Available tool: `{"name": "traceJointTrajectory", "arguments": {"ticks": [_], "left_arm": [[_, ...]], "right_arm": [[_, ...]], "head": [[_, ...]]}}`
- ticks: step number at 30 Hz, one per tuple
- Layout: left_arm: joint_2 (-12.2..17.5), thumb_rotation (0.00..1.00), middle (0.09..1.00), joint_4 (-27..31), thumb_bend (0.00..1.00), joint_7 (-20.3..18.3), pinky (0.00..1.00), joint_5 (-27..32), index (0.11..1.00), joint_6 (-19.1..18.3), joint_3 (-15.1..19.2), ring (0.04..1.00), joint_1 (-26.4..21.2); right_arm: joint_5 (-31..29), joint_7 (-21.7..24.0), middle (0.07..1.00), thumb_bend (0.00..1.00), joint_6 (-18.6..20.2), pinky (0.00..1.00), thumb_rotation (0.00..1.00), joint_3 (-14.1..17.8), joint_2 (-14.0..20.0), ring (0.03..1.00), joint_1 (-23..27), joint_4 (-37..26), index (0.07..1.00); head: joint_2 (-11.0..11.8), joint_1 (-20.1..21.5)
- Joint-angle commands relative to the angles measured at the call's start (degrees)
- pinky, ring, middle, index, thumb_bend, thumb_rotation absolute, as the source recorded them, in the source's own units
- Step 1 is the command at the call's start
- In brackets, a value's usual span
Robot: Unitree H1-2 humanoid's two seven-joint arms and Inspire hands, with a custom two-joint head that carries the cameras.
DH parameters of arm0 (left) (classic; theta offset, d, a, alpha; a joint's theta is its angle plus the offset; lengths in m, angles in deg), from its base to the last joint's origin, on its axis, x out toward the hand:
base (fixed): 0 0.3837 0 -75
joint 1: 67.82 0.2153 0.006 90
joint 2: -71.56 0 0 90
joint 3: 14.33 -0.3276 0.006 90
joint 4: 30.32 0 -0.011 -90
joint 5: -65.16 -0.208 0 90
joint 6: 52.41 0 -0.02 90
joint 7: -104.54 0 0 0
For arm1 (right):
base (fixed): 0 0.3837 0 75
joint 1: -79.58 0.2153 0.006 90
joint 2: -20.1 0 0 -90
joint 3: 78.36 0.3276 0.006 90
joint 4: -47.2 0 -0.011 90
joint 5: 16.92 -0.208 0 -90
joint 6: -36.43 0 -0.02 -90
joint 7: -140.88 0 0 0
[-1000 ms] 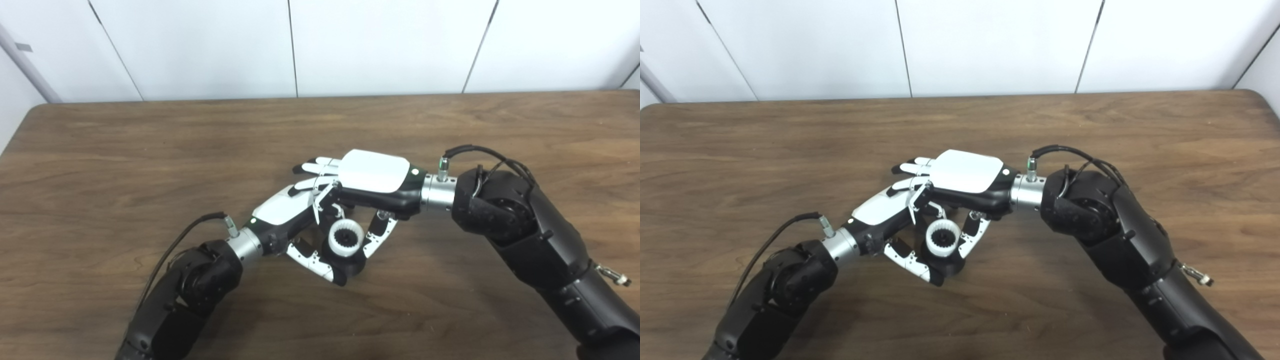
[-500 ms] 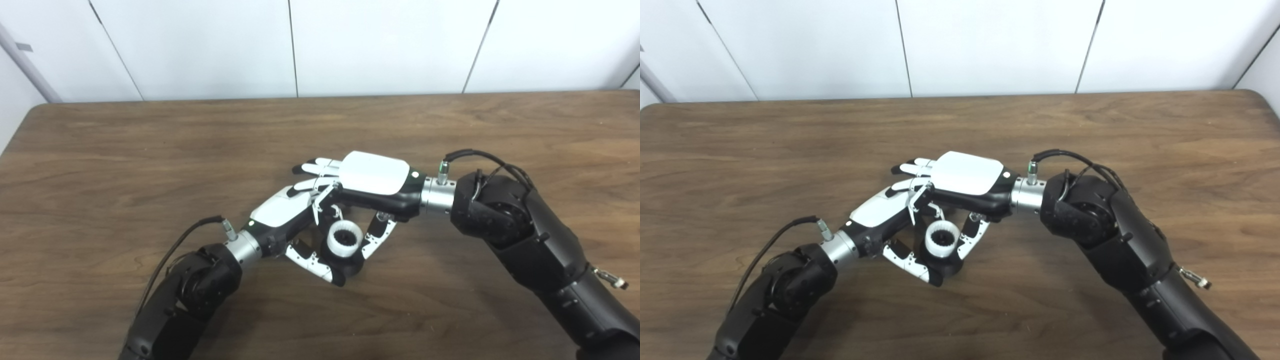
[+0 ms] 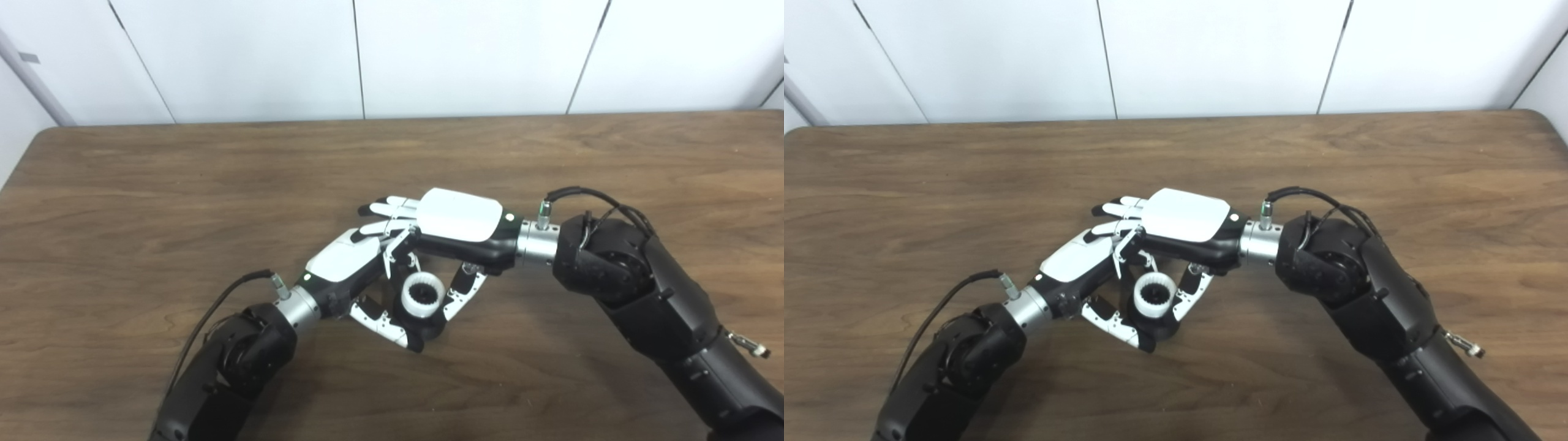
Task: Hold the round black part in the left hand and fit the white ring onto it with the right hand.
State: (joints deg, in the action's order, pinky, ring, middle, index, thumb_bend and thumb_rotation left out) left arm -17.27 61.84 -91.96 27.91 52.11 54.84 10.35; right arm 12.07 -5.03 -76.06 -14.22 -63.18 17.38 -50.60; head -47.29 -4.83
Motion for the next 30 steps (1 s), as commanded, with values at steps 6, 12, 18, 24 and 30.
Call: {"name": "traceJointTrajectory", "arguments": {"ticks": [6,12,18,24,30], "left_arm": [[-1.7,0.06,0.862,1.7,0.52,3.8,1.00,0.4,0.480,2.8,0.5,1.000,-1.8],[-2.1,0.05,0.855,0.9,0.52,4.9,1.00,0.1,0.479,3.6,0.5,1.000,-1.8],[-2.1,0.05,0.870,1.0,0.52,4.9,1.00,-0.7,0.478,3.1,0.3,1.000,-2.0],[-2.1,0.05,0.868,0.9,0.52,5.6,1.00,-1.1,0.478,3.2,0.2,1.000,-2.1],[-1.9,0.05,0.874,-0.1,0.52,6.3,1.00,-0.8,0.478,4.0,0.4,1.000,-2.4]], "right_arm": [[0.3,-1.0,0.907,0.53,-0.9,1.00,0.14,0.2,0.4,1.000,-0.2,-0.6,0.481],[0.6,-1.1,0.920,0.53,-1.3,1.00,0.15,0.2,0.8,1.000,-0.3,-0.6,0.485],[0.8,0.0,0.940,0.52,-0.5,1.00,0.15,-0.1,1.3,1.000,0.0,-1.2,0.489],[0.5,0.7,0.952,0.52,-0.4,1.00,0.15,-0.2,1.6,1.000,0.1,-1.6,0.491],[0.2,1.0,0.971,0.52,0.0,1.00,0.15,0.2,1.6,1.000,0.1,-1.9,0.492]], "head": [[0.1,-0.1],[0.3,-0.1],[0.4,-0.3],[0.4,-0.3],[0.4,-0.4]]}}
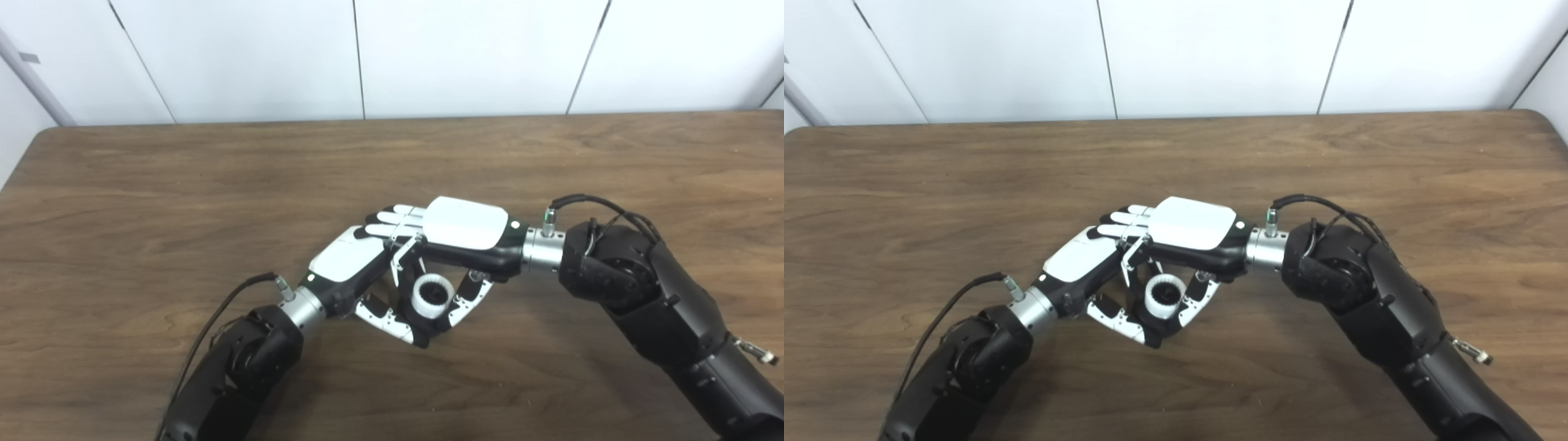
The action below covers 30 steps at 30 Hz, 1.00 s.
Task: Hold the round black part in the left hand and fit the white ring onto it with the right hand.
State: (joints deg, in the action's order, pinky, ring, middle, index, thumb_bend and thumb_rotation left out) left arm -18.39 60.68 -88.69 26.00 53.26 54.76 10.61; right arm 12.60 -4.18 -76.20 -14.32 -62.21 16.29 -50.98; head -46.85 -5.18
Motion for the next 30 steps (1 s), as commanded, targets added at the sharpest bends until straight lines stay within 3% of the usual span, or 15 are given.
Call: {"name": "traceJointTrajectory", "arguments": {"ticks": [1,9,15,29,30], "left_arm": [[-0.8,0.06,0.874,0.7,0.52,3.5,1.00,0.7,0.479,3.0,0.6,1.000,-2.7],[-0.5,0.05,0.856,-3.5,0.52,7.9,1.00,-3.0,0.481,4.4,1.1,1.000,-3.6],[0.5,0.05,0.851,-6.7,0.52,8.7,1.00,-5.0,0.481,4.2,0.8,1.000,-4.7],[4.7,0.05,0.848,-15.5,0.52,13.0,1.00,-8.9,0.481,8.1,-1.7,1.000,-8.1],[4.9,0.05,0.850,-16.0,0.52,13.2,1.00,-8.8,0.480,8.4,-1.8,1.000,-8.2]], "right_arm": [[-0.5,0.3,0.977,0.52,0.3,1.00,0.15,0.3,0.6,1.000,1.2,-1.6,0.492],[-0.8,1.5,0.977,0.52,0.9,1.00,0.15,0.5,0.7,1.000,1.7,-2.2,0.491],[-2.4,0.7,0.965,0.52,0.8,1.00,0.14,1.0,0.4,1.000,2.2,-1.9,0.488],[-3.7,0.8,0.990,0.52,2.0,1.00,0.15,2.8,-0.1,1.000,4.4,-4.4,0.491],[-3.7,0.6,0.995,0.76,1.8,1.00,0.17,3.1,0.0,1.000,4.6,-4.3,0.538]], "head": [[0.0,-0.1],[0.0,-0.2],[0.2,-0.1],[1.7,0.0],[1.7,0.1]]}}
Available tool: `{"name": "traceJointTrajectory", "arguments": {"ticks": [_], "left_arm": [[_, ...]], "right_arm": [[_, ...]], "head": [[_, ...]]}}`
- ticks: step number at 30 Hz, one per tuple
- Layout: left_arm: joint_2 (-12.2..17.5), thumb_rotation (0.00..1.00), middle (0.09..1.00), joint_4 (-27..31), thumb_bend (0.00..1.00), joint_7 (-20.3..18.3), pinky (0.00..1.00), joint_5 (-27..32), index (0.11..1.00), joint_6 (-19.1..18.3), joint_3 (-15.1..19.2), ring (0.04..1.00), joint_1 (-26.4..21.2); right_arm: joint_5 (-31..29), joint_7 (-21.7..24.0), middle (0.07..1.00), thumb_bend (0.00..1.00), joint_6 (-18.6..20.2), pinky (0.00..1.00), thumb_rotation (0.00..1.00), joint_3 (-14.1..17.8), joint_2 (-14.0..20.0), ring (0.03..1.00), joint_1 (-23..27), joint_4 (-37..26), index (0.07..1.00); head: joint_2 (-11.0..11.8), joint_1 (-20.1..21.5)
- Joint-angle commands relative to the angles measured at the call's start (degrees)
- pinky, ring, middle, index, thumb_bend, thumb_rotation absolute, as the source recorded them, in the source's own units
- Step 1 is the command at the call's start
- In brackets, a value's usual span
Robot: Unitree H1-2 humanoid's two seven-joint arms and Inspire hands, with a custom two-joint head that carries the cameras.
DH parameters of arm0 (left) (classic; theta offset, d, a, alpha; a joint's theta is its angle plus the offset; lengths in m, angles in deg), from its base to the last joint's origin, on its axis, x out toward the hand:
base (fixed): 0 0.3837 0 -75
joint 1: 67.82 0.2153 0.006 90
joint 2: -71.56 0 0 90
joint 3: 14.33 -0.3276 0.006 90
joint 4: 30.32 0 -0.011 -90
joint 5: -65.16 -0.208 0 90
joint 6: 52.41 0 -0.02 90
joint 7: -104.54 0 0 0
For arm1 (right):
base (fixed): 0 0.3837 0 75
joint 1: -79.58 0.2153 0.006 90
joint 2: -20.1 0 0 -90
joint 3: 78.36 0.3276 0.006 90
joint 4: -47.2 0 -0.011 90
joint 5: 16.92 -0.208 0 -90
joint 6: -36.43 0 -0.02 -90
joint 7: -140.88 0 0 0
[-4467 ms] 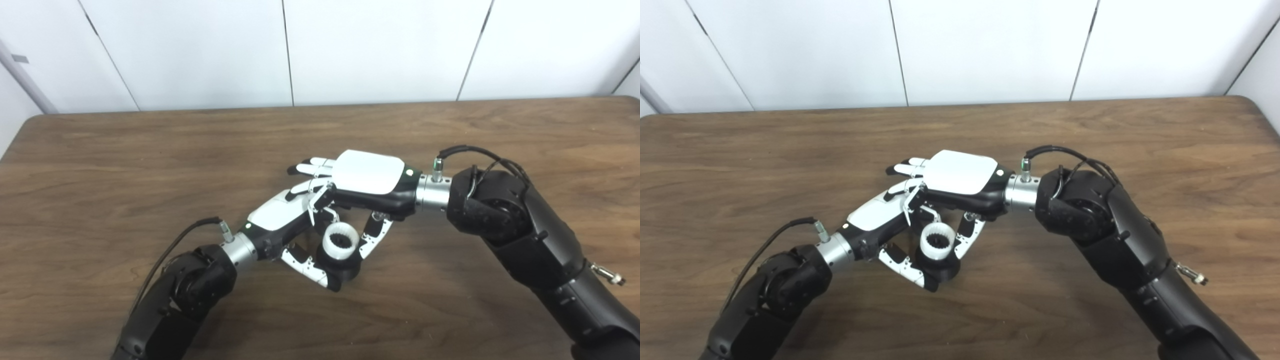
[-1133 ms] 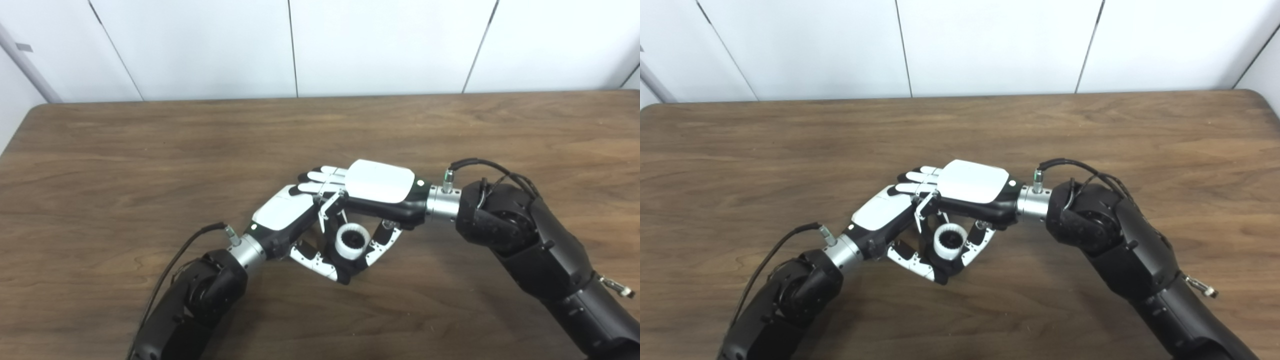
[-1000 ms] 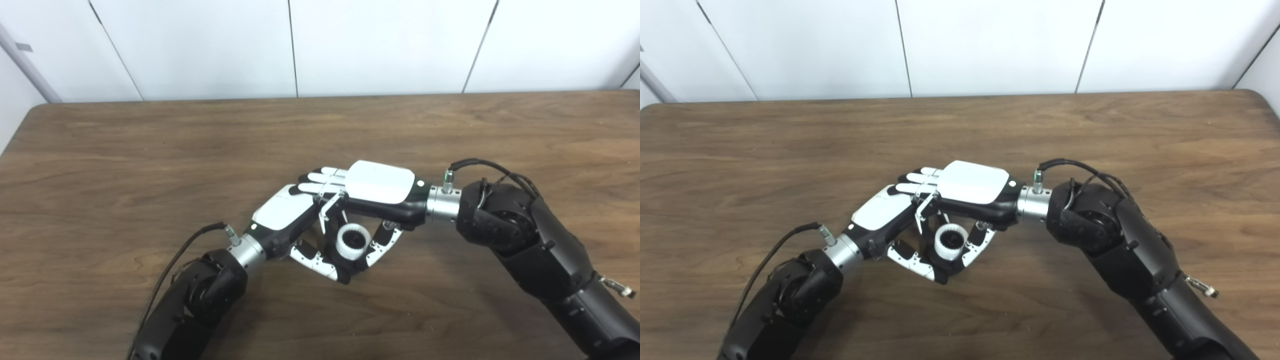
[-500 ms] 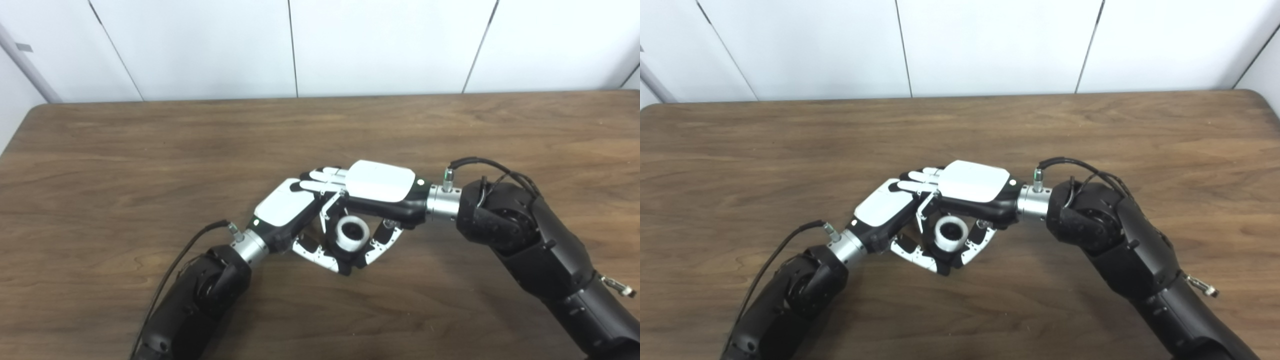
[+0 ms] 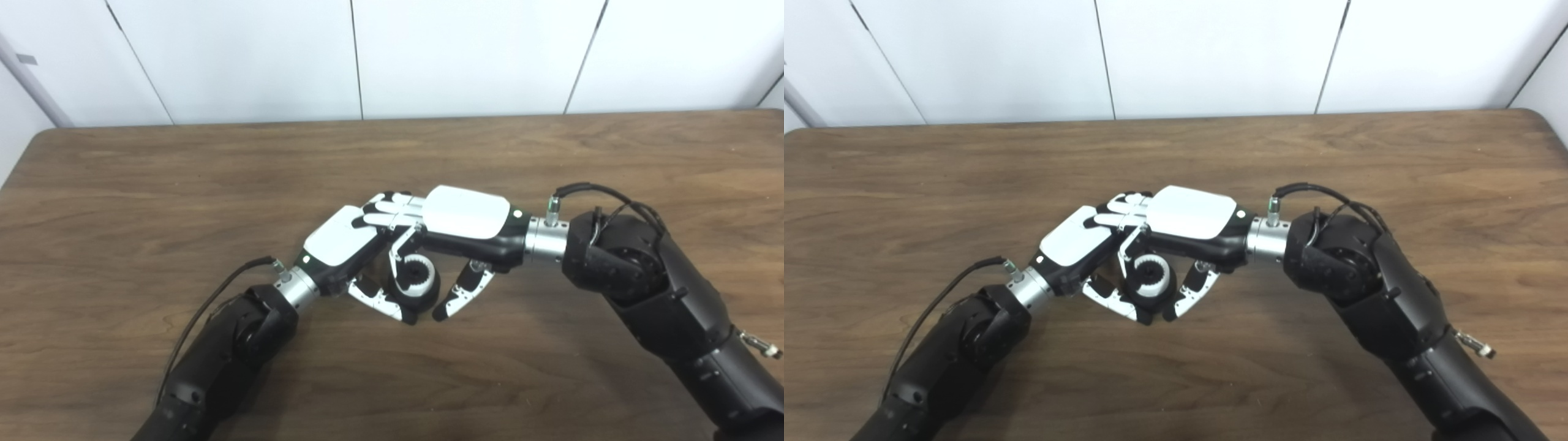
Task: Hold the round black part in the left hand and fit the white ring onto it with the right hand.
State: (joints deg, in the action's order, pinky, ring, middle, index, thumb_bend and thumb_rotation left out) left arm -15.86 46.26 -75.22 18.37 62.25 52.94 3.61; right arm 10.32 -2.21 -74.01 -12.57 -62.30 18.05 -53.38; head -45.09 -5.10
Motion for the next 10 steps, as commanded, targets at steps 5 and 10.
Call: {"name": "traceJointTrajectory", "arguments": {"ticks": [5,10], "left_arm": [[3.3,0.06,0.841,-2.2,0.52,-0.2,1.00,-0.8,0.481,0.1,0.1,1.000,-1.2],[3.9,0.06,0.837,-2.9,0.52,0.9,1.00,-1.0,0.482,0.4,0.0,0.996,-0.5]], "right_arm": [[-1.4,-3.5,1.000,1.00,-0.4,1.00,0.16,4.2,-0.2,1.000,3.8,-2.2,0.636],[-1.1,-6.0,1.000,1.00,-0.1,1.00,0.16,7.4,-0.4,1.000,3.5,-2.6,0.655]], "head": [[0.9,0.5],[1.7,0.6]]}}
